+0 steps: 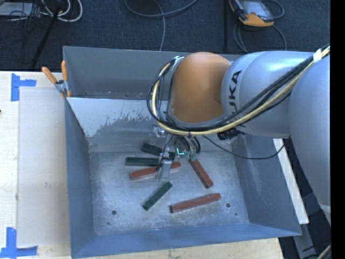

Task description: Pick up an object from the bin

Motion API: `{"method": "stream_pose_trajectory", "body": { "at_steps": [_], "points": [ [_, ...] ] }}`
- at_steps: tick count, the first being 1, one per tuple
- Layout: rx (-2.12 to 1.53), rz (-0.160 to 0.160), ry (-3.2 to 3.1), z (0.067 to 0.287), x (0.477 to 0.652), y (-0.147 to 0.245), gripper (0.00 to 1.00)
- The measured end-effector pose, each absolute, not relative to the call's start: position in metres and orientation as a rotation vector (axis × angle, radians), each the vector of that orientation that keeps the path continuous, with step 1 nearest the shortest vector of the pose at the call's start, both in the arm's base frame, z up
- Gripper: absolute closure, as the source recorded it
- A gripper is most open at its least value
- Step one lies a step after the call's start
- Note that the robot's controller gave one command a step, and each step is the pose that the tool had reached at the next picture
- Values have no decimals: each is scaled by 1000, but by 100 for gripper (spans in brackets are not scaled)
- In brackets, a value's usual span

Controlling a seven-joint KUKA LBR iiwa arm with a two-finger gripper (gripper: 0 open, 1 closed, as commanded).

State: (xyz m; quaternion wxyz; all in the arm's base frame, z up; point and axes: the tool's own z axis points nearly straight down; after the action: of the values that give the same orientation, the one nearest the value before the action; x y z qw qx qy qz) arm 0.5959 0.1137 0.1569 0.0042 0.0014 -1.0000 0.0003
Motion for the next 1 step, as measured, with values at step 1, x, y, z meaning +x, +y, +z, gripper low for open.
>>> {"method": "stream_pose_trajectory", "body": {
  "at_steps": [1],
  "points": [
    [269, 0, -3124, 66, 618, 137, 0]
  ]
}}
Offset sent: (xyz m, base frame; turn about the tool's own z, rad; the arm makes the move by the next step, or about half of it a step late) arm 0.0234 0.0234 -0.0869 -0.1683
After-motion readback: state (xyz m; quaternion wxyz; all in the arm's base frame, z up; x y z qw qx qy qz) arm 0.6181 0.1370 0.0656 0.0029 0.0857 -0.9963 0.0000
